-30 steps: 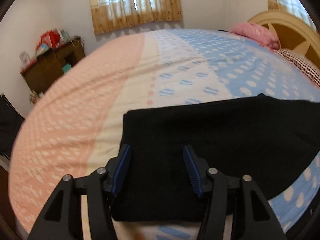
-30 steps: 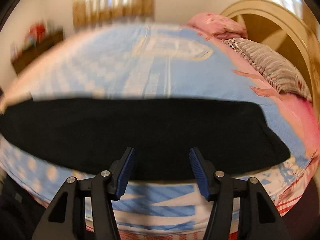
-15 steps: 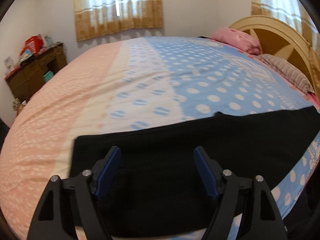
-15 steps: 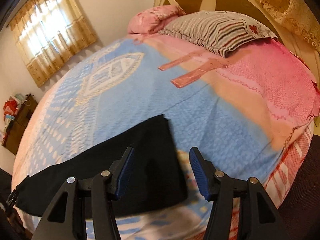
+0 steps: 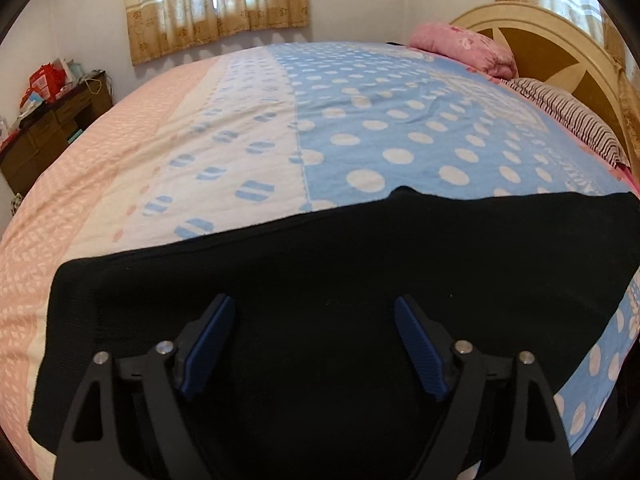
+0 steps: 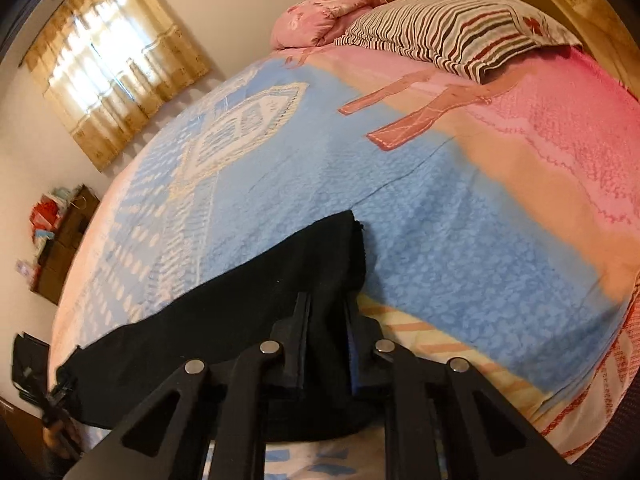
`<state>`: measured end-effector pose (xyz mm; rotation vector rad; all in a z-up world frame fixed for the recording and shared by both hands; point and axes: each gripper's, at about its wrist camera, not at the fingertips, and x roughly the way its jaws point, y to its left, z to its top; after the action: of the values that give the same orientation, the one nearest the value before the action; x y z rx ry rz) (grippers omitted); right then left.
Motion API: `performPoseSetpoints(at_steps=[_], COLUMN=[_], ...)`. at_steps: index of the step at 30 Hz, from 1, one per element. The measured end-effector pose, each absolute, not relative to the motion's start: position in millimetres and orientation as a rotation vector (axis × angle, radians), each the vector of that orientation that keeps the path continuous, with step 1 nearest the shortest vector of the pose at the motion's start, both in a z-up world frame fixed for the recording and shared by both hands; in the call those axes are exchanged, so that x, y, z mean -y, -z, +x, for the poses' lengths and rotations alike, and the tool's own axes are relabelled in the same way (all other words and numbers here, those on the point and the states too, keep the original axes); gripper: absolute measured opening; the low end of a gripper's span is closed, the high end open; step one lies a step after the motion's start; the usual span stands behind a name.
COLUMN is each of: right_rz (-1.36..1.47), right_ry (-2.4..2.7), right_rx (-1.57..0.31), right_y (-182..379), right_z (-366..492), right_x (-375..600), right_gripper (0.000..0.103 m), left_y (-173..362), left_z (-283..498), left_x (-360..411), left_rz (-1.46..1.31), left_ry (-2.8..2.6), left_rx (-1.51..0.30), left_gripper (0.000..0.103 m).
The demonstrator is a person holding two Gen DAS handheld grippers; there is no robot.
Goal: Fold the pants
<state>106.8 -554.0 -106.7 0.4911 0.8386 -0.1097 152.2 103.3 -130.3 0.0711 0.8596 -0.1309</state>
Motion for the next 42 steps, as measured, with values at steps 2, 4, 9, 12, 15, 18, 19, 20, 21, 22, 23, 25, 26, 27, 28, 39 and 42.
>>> performPoseSetpoints(at_steps=[2, 4, 9, 12, 15, 18, 19, 20, 21, 22, 23, 25, 26, 27, 28, 39, 42], right_rz=[0.47, 0.452, 0.419, 0.381, 0.339, 0.31, 0.293, 0.279, 0.266, 0.252, 0.235, 0.211, 0.2, 0.193, 0.184, 0.025, 0.002], right_ry=[0.121, 0.129, 0.132, 0.127, 0.107, 0.065, 0.046, 0.029, 0.008, -0.021, -0.053, -0.104, -0.134, -0.154, -0.175, -0.352, -0.402], right_rx=[-0.84, -0.836, -0.799, -0.78, -0.759, -0.745, -0.741, -0.736, -0.73, -0.722, -0.716, -0.71, -0.71, -0.713, -0.721, -0.939, -0.97], right_y=[102, 98, 81, 67, 53, 41, 37, 34, 31, 27, 23, 21, 21, 23, 26, 123, 134], right_z=[106, 105, 102, 99, 96, 94, 94, 94, 95, 95, 96, 100, 103, 106, 111, 148, 144], right_x=[549, 544, 526, 510, 487, 459, 446, 435, 423, 408, 391, 362, 345, 332, 318, 198, 192], right_gripper=[0.014, 0.013, 0.013, 0.013, 0.012, 0.012, 0.012, 0.012, 0.012, 0.012, 0.012, 0.012, 0.012, 0.012, 0.012, 0.015, 0.029], left_y=[130, 131, 131, 130, 128, 123, 121, 118, 116, 113, 110, 105, 102, 100, 99, 101, 105], left_z=[152, 152, 152, 153, 150, 145, 143, 140, 139, 138, 136, 136, 137, 138, 140, 144, 147], left_x=[-104, -104, -103, -103, -103, -97, -93, -89, -84, -78, -72, -61, -56, -49, -46, -2, 7], left_rz=[0.064, 0.059, 0.05, 0.036, 0.022, 0.005, 0.001, -0.001, -0.001, 0.003, 0.007, -0.001, -0.011, -0.027, -0.04, -0.093, -0.113], left_ry=[0.131, 0.132, 0.13, 0.134, 0.149, 0.186, 0.206, 0.228, 0.245, 0.269, 0.296, 0.35, 0.379, 0.414, 0.433, 0.581, 0.611], left_rx=[-0.862, -0.861, -0.858, -0.859, -0.858, -0.858, -0.856, -0.851, -0.847, -0.844, -0.841, -0.837, -0.838, -0.845, -0.851, -0.893, -0.914], left_gripper=[0.087, 0.088, 0.088, 0.088, 0.088, 0.088, 0.088, 0.088, 0.088, 0.088, 0.088, 0.088, 0.088, 0.088, 0.088, 0.088, 0.088])
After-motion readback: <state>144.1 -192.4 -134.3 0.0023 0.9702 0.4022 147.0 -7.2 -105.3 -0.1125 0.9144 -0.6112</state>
